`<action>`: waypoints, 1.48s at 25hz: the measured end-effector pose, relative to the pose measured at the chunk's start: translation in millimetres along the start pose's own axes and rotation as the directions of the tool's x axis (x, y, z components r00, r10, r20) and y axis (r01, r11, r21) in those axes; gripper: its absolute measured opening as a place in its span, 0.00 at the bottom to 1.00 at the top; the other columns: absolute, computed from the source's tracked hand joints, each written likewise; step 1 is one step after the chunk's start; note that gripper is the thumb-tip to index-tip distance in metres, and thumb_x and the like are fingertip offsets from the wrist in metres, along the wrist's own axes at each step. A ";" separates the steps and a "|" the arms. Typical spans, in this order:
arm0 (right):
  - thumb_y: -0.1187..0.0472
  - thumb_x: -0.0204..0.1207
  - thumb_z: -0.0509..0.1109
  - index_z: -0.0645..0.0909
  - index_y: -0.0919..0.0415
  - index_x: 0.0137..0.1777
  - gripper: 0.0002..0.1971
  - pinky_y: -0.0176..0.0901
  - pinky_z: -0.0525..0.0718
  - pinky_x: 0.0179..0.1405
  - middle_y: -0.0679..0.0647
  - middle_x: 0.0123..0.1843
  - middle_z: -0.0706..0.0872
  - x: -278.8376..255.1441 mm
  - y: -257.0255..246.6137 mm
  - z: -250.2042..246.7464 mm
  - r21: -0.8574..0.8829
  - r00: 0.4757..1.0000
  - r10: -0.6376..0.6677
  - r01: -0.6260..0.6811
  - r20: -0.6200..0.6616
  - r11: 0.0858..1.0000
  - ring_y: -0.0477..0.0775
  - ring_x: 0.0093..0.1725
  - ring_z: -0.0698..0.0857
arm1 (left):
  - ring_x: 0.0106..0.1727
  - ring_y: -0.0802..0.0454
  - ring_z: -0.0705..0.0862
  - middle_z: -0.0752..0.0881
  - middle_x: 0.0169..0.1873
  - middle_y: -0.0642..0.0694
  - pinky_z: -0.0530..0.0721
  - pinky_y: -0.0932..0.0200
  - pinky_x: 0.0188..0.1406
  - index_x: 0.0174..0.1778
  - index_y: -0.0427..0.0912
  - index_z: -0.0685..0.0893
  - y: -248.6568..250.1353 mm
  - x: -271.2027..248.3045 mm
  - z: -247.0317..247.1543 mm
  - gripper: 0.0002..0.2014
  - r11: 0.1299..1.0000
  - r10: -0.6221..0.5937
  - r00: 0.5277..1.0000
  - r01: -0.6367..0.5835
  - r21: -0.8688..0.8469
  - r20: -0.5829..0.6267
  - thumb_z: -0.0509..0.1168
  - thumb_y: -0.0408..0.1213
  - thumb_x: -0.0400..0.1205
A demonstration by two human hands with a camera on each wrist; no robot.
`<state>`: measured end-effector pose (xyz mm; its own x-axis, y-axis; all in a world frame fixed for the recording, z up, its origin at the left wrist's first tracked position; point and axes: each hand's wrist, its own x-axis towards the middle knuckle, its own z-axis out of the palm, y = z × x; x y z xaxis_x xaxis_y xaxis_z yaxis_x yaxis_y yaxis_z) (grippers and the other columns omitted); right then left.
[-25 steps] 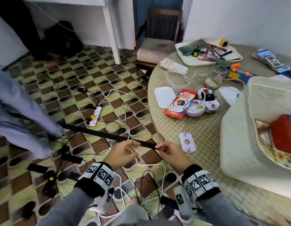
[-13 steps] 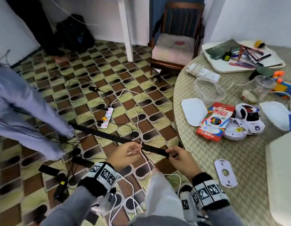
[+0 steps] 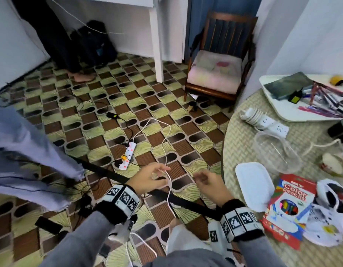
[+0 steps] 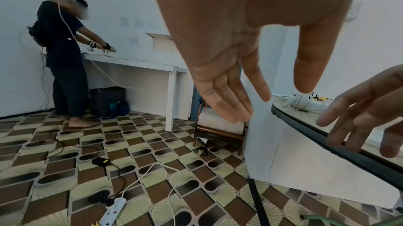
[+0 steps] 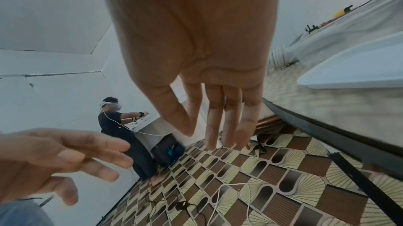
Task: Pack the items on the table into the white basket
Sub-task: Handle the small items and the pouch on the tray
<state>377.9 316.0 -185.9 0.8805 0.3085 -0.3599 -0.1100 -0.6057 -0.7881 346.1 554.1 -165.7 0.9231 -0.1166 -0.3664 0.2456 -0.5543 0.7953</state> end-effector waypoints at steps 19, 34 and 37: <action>0.59 0.79 0.69 0.80 0.50 0.56 0.07 0.29 0.77 0.45 0.44 0.48 0.84 152.5 -46.1 -80.8 0.051 0.951 0.121 -0.111 -0.283 0.993 0.39 0.48 0.81 | 0.56 0.61 0.82 0.82 0.57 0.55 0.79 0.70 0.44 0.62 0.55 0.79 64.0 231.4 -95.1 0.19 0.953 0.273 0.919 -0.299 0.053 0.283 0.70 0.33 0.78; 0.64 0.78 0.69 0.82 0.57 0.55 0.08 0.37 0.83 0.41 0.47 0.48 0.85 228.1 -59.5 -112.8 0.417 0.642 0.371 -0.087 -0.671 0.905 0.44 0.45 0.83 | 0.55 0.65 0.82 0.85 0.52 0.60 0.82 0.56 0.59 0.59 0.57 0.81 146.5 402.6 -104.2 0.15 0.813 0.395 0.684 -0.572 0.114 0.613 0.68 0.37 0.79; 0.66 0.78 0.69 0.83 0.57 0.53 0.07 0.34 0.83 0.40 0.49 0.46 0.85 238.6 -45.0 -142.2 0.439 0.540 0.388 -0.039 -0.747 0.898 0.43 0.43 0.83 | 0.55 0.64 0.82 0.85 0.51 0.58 0.81 0.58 0.60 0.60 0.55 0.81 174.8 436.4 -79.6 0.14 0.783 0.411 0.628 -0.614 0.097 0.661 0.68 0.37 0.79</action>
<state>658.5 312.6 -165.4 0.7770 -0.6165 -0.1275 -0.3351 -0.2335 -0.9128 815.4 471.9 -148.1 0.4849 -0.8457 -0.2229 -0.4034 -0.4424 0.8010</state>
